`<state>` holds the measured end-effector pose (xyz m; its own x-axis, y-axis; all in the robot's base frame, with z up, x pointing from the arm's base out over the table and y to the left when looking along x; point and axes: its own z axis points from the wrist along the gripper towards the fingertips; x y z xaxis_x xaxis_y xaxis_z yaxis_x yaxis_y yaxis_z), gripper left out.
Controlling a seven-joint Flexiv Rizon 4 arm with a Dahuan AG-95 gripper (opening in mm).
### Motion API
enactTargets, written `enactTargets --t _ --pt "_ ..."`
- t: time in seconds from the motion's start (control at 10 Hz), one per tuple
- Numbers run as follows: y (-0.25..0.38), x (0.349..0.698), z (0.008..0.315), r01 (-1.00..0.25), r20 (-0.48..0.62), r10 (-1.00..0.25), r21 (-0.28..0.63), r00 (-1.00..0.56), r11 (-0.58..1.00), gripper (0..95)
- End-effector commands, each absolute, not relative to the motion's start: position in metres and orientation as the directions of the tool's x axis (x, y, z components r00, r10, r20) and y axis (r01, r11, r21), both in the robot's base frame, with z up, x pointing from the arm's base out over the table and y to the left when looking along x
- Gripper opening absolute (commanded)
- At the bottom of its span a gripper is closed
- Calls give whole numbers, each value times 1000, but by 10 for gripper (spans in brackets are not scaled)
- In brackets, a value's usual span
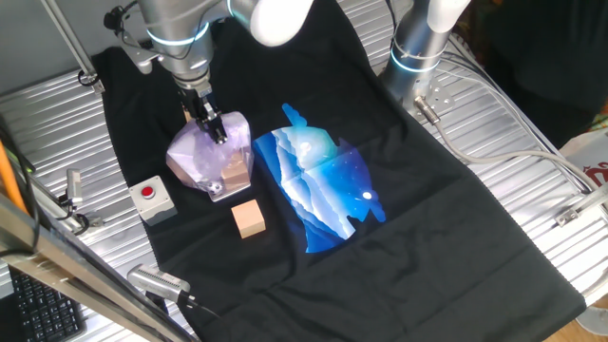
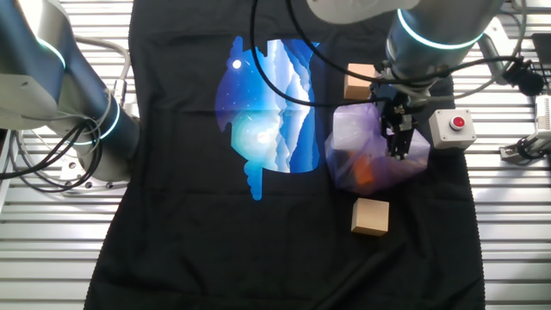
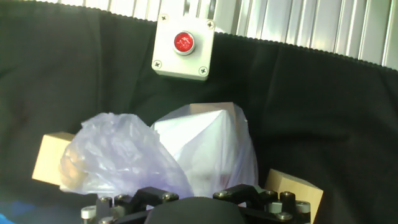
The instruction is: Pick up a bag of things
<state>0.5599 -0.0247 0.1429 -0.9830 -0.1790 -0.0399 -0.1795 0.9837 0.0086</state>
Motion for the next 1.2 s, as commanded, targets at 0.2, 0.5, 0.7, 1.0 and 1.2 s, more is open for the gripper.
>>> enactTargets --t 0.2,0.5,0.7,1.0,1.2 --pt "-24 559 134 -175 -48 -175 5 -983 984 950" --pt "-25 558 127 -175 -53 -175 2 -983 984 950" --pt "-26 559 122 -174 -56 -174 3 -983 985 950" --pt "-26 559 118 -172 -58 -171 4 -984 985 950" --pt "-26 559 115 -172 -60 -171 3 -983 985 760"
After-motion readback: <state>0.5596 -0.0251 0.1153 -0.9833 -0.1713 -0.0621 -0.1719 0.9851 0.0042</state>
